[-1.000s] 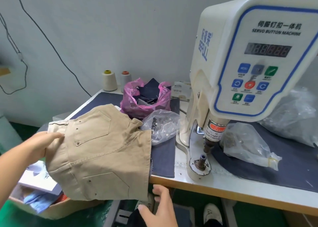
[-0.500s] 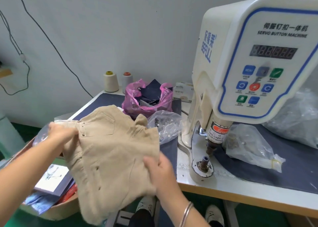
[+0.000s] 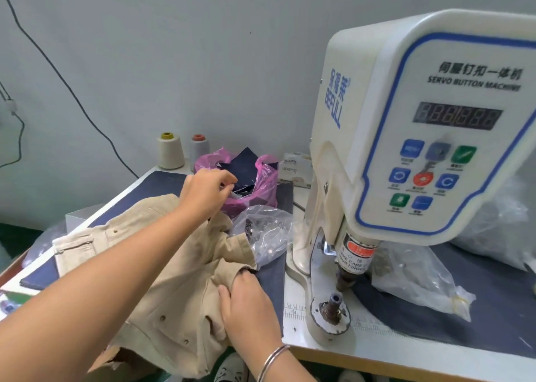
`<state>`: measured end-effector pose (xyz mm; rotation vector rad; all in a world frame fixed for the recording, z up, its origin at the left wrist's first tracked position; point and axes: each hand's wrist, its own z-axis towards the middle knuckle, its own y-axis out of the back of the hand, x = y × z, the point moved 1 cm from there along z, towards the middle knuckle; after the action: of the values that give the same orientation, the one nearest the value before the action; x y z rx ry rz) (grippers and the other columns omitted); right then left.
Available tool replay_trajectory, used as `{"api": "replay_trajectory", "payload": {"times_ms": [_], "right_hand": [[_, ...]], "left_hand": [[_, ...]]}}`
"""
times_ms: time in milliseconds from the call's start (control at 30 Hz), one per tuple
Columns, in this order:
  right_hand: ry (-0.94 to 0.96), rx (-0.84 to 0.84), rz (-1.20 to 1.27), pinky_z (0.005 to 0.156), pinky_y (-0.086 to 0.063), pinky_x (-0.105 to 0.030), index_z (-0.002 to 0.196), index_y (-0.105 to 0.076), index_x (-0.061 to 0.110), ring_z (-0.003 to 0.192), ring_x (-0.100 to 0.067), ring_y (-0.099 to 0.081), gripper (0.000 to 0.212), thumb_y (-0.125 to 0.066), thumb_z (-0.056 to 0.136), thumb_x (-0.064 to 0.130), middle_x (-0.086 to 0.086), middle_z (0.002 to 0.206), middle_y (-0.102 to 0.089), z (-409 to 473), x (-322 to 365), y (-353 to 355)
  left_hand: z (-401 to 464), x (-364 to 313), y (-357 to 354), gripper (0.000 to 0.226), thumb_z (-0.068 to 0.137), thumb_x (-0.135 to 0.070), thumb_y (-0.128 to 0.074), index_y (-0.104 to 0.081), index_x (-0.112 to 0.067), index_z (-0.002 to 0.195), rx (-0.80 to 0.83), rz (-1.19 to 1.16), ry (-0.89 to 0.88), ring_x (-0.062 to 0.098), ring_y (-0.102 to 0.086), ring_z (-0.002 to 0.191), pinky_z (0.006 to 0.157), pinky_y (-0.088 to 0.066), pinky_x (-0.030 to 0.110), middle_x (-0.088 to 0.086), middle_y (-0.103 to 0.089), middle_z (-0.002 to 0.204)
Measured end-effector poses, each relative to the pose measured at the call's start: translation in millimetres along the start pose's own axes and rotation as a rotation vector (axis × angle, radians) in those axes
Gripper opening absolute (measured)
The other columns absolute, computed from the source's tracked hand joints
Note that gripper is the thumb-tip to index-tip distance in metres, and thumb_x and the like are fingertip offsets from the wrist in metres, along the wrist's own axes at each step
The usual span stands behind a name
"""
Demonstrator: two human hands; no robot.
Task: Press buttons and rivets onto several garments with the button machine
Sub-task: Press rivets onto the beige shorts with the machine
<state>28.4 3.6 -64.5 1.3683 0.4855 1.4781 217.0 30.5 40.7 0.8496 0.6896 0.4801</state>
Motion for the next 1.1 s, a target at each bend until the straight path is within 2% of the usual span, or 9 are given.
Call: {"api": "replay_trajectory", "payload": {"times_ms": [133,233,333,400,567,700,833,933,1100], "right_hand": [[0.087,-0.12,-0.082,0.08,-0.048,-0.03,0.11,-0.059,0.013,0.099,-0.022,-0.058,0.032,-0.045,0.094,0.036,-0.005,0.106,-0.06,0.5,5.2,-3.2],[0.088,-0.056,-0.068,0.089,-0.043,-0.028,0.116,-0.057,0.015,0.109,-0.019,-0.053,0.034,-0.042,0.096,0.037,-0.002,0.115,-0.057,-0.4,6.9,0.0],[0.09,-0.083,-0.14,0.065,-0.047,-0.013,0.088,-0.068,0.027,0.079,-0.003,-0.061,0.023,-0.063,0.076,0.046,0.014,0.086,-0.062,-2.4,7.0,2.7],[0.084,-0.086,-0.099,0.06,-0.046,-0.011,0.081,-0.068,0.029,0.072,0.0,-0.06,0.021,-0.063,0.073,0.048,0.017,0.079,-0.061,-3.2,9.1,2.0],[0.123,-0.027,-0.107,0.085,-0.045,-0.025,0.113,-0.06,0.019,0.102,-0.016,-0.056,0.034,-0.037,0.094,0.035,0.001,0.109,-0.059,-4.2,8.6,0.3],[0.056,-0.067,-0.06,0.062,-0.048,-0.013,0.088,-0.067,0.028,0.075,-0.003,-0.061,0.025,-0.048,0.081,0.042,0.014,0.082,-0.063,-3.4,12.3,6.5],[0.092,-0.047,-0.082,0.073,-0.051,-0.023,0.104,-0.065,0.018,0.091,-0.016,-0.063,0.033,-0.041,0.09,0.036,0.001,0.097,-0.064,-6.0,11.2,2.1],[0.109,-0.152,-0.154,0.075,-0.049,-0.02,0.102,-0.065,0.021,0.091,-0.011,-0.061,0.033,-0.038,0.09,0.036,0.005,0.096,-0.063,-2.5,10.4,4.9],[0.09,-0.007,-0.069,0.09,-0.045,-0.031,0.121,-0.055,0.013,0.111,-0.022,-0.052,0.04,-0.032,0.097,0.035,-0.005,0.116,-0.056,-2.1,7.9,1.3]], "left_hand": [[33.2,-3.5,-14.9,0.023,0.098,-0.034,-0.051,-0.07,-0.031,0.112,0.163,0.172,0.007,0.021,-0.056,0.114,0.097,-0.04,0.039,-0.006,-0.069,0.116],[41.8,-4.0,-26.2,0.023,0.096,-0.033,-0.054,-0.07,-0.03,0.113,0.245,0.218,0.038,0.02,-0.061,0.109,0.092,-0.046,0.036,-0.007,-0.069,0.117],[41.3,-0.2,-32.4,0.022,0.095,-0.027,-0.055,-0.074,-0.027,0.107,0.257,0.241,0.095,0.022,-0.064,0.098,0.081,-0.053,0.035,-0.003,-0.071,0.11],[40.0,3.0,-32.9,0.023,0.094,-0.024,-0.054,-0.074,-0.026,0.106,0.228,0.225,0.126,0.024,-0.064,0.094,0.077,-0.054,0.035,0.0,-0.072,0.107],[44.6,11.3,-20.7,0.024,0.095,-0.026,-0.052,-0.073,-0.028,0.105,0.12,0.201,0.105,0.025,-0.064,0.096,0.07,-0.047,0.031,-0.001,-0.071,0.109],[48.9,3.7,-14.0,0.022,0.098,-0.024,-0.044,-0.062,-0.015,0.107,0.079,0.128,0.065,0.03,-0.058,0.09,0.07,-0.041,0.034,0.009,-0.068,0.106],[58.8,-4.2,-8.4,0.023,0.098,-0.021,-0.039,-0.055,-0.011,0.111,0.056,0.065,0.09,0.031,-0.056,0.088,0.069,-0.039,0.035,0.013,-0.065,0.107],[66.0,-2.9,-7.0,0.022,0.098,-0.02,-0.039,-0.054,-0.01,0.11,0.056,0.018,0.113,0.029,-0.051,0.089,0.07,-0.038,0.035,0.015,-0.063,0.11],[73.0,6.2,-15.3,0.031,0.103,-0.018,-0.03,-0.046,0.0,0.122,0.206,-0.064,0.234,0.037,-0.051,0.109,0.077,-0.033,0.033,0.024,-0.056,0.123]]}}
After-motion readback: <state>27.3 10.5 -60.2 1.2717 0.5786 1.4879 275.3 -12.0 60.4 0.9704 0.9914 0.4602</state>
